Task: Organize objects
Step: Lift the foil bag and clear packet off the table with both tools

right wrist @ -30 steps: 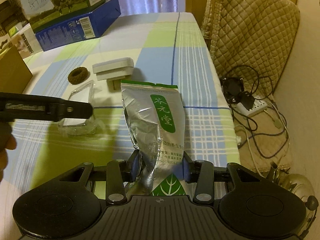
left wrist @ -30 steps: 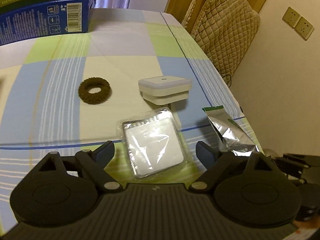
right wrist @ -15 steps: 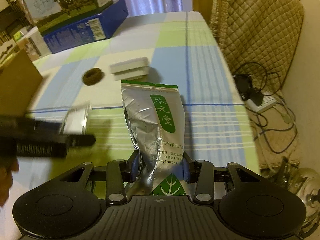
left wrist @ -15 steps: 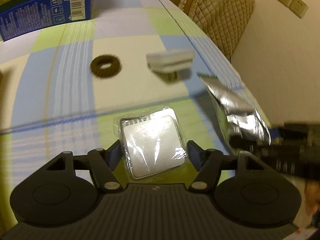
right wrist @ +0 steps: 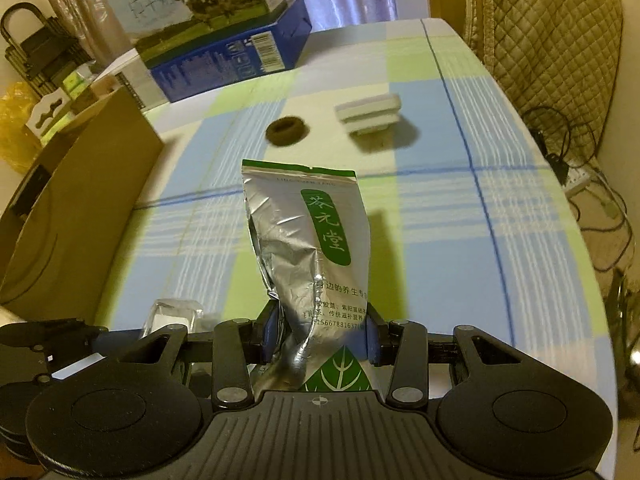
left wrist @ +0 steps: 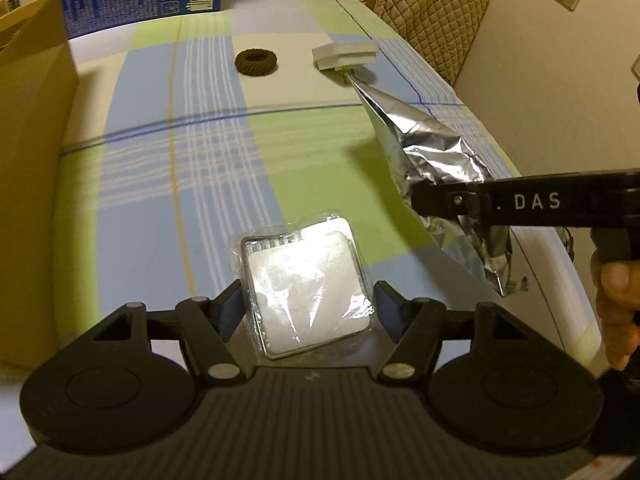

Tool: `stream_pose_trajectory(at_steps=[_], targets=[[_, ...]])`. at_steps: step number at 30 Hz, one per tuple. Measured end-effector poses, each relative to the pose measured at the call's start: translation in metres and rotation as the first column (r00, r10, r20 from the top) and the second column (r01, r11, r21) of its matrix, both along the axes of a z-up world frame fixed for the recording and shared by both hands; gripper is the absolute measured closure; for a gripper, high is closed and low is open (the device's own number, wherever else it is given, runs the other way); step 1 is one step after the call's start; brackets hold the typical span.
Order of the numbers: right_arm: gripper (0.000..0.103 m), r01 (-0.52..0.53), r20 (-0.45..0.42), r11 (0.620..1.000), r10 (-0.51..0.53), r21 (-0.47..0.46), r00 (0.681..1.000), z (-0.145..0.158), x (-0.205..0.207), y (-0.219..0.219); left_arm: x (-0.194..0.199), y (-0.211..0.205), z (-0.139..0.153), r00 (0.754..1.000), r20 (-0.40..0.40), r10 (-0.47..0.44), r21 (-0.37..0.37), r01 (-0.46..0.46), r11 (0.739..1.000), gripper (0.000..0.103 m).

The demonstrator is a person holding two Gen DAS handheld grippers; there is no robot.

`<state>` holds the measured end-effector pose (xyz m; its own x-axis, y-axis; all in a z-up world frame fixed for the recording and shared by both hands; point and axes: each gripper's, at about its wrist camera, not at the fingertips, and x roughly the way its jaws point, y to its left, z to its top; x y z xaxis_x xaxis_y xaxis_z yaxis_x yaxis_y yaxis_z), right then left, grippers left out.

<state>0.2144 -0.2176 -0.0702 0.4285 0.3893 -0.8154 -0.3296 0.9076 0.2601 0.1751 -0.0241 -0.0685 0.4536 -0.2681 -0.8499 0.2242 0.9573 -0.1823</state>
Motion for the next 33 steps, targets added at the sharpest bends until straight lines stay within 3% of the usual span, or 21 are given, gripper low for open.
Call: stream_pose_trajectory(at_steps=[10, 13, 19, 23, 25, 29, 33], targets=[[0.064, -0.003, -0.038, 0.993, -0.002, -0.122, 0.999, -0.021, -0.064, 0.007, -0.059, 0.019, -0.002, 1.0, -0.005, 0.005, 0.0, -0.005, 1.0, 0.039], [0.062, -0.039, -0.005, 0.984, 0.038, -0.173, 0.999, -0.024, -0.073, 0.011, -0.067, 0.022, -0.008, 1.0, -0.011, 0.013, -0.004, -0.013, 1.0, 0.039], [0.037, -0.135, -0.003, 0.952, 0.14, -0.274, 0.99, -0.035, -0.072, 0.028, -0.072, 0.023, -0.011, 1.0, 0.003, 0.012, -0.006, -0.012, 1.0, 0.039], [0.036, -0.145, 0.021, 0.955, 0.155, -0.259, 0.988, -0.04, -0.067, 0.028, -0.074, 0.024, -0.013, 1.0, 0.001, 0.014, -0.018, -0.014, 1.0, 0.039], [0.036, -0.134, 0.029, 0.959, 0.146, -0.251, 0.989, -0.041, -0.065, 0.026, -0.075, 0.026, -0.013, 1.0, 0.001, 0.015, -0.023, -0.015, 1.0, 0.039], [0.06, -0.104, 0.039, 0.963, 0.117, -0.248, 0.992, -0.038, -0.062, 0.026, -0.075, 0.027, -0.013, 1.0, -0.002, 0.018, -0.029, -0.018, 0.999, 0.039], [0.064, -0.095, 0.043, 0.967, 0.108, -0.237, 0.993, -0.03, -0.068, 0.024, -0.077, 0.028, -0.01, 1.0, 0.006, 0.027, -0.034, -0.026, 0.999, 0.039]])
